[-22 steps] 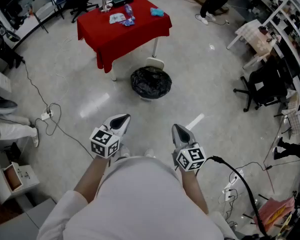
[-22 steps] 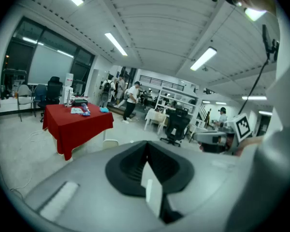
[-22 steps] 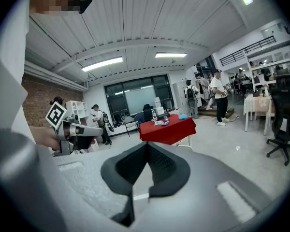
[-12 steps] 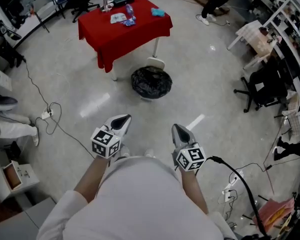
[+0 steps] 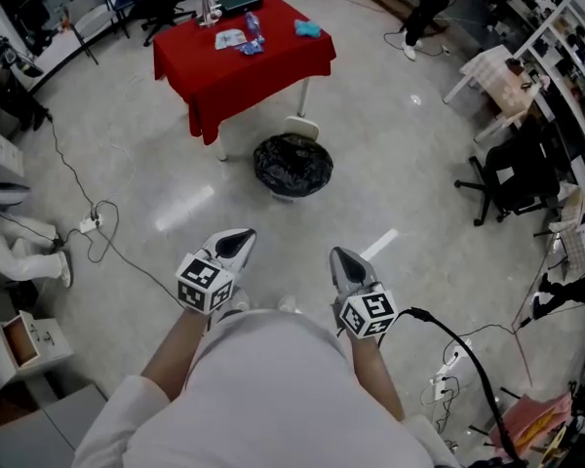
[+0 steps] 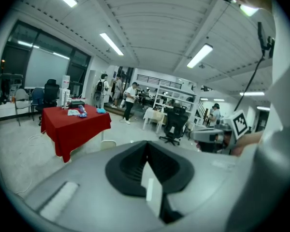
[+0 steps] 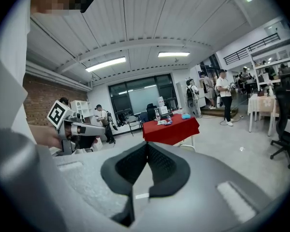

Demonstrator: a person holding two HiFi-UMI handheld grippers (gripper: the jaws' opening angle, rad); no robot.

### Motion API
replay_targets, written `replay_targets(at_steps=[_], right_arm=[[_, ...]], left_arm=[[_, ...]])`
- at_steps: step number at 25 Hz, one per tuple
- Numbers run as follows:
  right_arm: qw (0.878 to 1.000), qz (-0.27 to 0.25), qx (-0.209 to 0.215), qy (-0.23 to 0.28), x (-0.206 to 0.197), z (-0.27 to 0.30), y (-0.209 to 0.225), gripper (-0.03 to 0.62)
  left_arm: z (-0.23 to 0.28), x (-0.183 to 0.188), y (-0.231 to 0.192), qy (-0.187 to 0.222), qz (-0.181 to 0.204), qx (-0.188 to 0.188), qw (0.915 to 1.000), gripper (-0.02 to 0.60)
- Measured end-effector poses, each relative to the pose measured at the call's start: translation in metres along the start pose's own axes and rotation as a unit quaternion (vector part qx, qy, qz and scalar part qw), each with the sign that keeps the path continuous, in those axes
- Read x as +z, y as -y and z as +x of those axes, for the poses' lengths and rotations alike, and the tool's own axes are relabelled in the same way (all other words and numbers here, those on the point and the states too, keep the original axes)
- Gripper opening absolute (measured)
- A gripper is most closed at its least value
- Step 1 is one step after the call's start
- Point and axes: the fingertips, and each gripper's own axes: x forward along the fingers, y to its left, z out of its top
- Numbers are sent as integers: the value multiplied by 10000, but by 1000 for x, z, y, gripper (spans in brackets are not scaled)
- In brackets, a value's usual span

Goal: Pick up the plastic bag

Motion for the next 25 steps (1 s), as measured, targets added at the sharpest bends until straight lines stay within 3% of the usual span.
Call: replay_targets(at_steps=[15,25], right_arm=[[9980,-281,540,-180,-4,-24,35,2],[9981,-239,541,-188,-11,-33,56,2]], left_arm=[[25,-3,25,148,-188,457,9987,3],[37,-11,36,56,-239,516,9984,3]])
